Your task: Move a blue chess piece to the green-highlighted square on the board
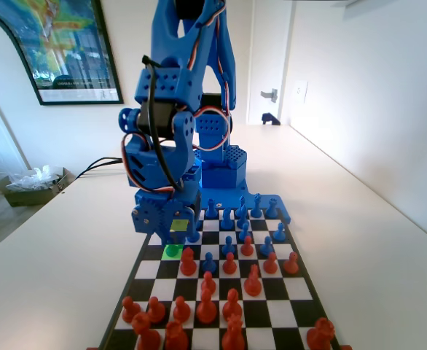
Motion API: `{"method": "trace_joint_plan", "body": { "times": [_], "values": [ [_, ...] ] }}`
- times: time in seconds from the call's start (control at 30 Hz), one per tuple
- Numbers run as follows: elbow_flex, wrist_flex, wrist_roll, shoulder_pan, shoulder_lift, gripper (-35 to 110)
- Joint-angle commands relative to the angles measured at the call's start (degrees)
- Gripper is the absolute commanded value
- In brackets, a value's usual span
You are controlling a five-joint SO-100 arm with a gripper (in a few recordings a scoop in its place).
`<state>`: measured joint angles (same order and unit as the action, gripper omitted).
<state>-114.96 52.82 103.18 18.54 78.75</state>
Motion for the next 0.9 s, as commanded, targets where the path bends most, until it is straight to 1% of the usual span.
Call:
{"method": "trace_joint_plan", "body": {
  "times": [0.0, 0.17, 0.33, 0.67, 0.87],
  "values": [
    [5.5, 4.6, 0.3, 0.1, 6.2, 8],
    [8.3, 12.2, 1.1, -0.3, 10.0, 2],
    [8.2, 17.4, 1.4, -1.5, 16.6, 1],
    [4.3, 28.2, 2.6, -5.5, 37.4, 1],
    [0.4, 32.5, -0.5, -9.1, 50.8, 1]
  ]
}}
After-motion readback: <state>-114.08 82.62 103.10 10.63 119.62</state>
